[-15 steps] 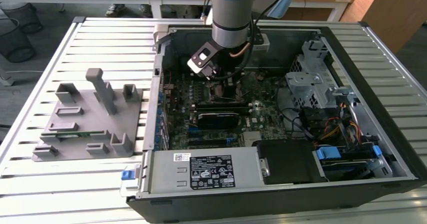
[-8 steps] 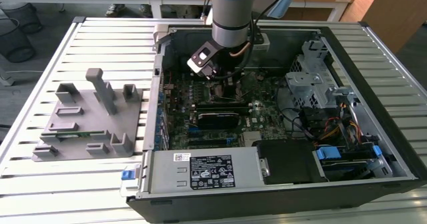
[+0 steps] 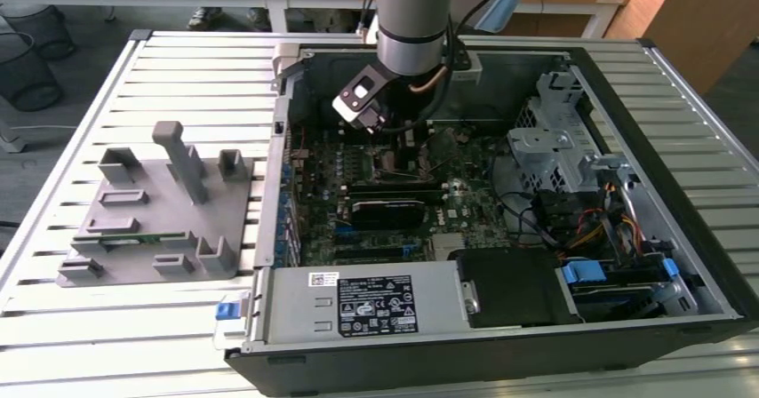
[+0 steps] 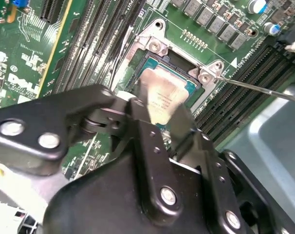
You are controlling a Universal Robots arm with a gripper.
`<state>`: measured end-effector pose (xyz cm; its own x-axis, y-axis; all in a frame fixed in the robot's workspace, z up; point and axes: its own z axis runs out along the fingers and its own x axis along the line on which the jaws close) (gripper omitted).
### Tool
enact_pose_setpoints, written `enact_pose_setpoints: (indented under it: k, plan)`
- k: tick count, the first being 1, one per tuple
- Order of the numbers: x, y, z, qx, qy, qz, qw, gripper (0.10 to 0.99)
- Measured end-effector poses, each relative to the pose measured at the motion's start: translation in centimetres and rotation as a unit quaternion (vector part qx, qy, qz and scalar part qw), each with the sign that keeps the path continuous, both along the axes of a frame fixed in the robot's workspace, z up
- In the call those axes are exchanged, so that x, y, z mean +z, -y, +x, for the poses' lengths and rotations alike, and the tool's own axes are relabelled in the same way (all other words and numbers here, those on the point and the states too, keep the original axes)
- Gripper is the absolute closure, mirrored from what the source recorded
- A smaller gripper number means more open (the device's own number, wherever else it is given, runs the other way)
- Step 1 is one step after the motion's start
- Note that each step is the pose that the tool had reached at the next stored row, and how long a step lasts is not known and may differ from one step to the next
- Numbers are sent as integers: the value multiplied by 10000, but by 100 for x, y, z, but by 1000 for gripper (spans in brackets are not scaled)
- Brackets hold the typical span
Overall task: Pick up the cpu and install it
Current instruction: 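Place the cpu into insertion slot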
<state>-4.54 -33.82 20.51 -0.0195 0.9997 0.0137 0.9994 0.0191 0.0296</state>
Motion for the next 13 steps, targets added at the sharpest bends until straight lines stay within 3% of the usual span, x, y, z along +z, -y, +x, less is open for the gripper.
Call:
enact_pose_setpoints:
  k: [9,13]
  plan:
    - [87,0,0,0,-7,0,10000,965]
    - [125,0,0,0,-9,0,10000,980]
